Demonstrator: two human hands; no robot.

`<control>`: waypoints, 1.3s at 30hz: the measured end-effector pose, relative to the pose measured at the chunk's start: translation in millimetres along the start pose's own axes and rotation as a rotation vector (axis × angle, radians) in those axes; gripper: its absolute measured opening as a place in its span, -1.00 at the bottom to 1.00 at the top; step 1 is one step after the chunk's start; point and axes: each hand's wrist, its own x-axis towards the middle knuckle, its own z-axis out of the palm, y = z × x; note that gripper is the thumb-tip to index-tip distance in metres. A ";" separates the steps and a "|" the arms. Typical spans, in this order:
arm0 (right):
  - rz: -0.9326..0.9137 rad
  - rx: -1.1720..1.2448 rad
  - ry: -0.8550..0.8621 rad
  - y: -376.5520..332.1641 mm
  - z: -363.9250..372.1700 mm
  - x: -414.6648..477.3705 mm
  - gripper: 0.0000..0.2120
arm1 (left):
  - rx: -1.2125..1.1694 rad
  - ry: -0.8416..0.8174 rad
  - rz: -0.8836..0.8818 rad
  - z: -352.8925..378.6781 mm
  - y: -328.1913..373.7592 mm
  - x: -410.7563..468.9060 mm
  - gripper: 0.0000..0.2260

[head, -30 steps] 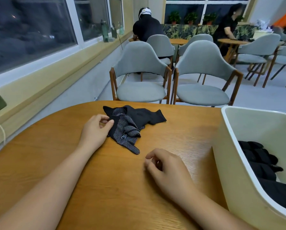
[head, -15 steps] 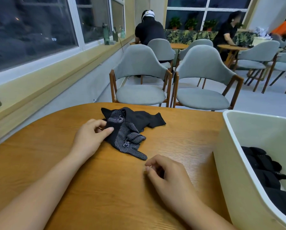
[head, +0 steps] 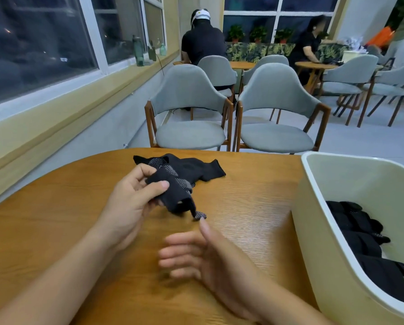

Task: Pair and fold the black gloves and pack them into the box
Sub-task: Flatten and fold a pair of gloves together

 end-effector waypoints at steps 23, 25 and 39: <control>-0.176 0.548 0.236 -20.9 -27.7 4.0 -0.11 | 0.469 -0.784 -0.563 30.1 2.2 -39.2 -0.75; -0.183 0.582 0.280 -23.5 -27.0 2.9 -0.13 | 0.500 -0.858 -0.585 29.5 2.3 -39.7 -0.84; -0.333 -0.102 0.579 -29.3 -30.9 9.1 -0.04 | 0.743 -0.986 -0.655 25.0 12.2 -39.2 -0.76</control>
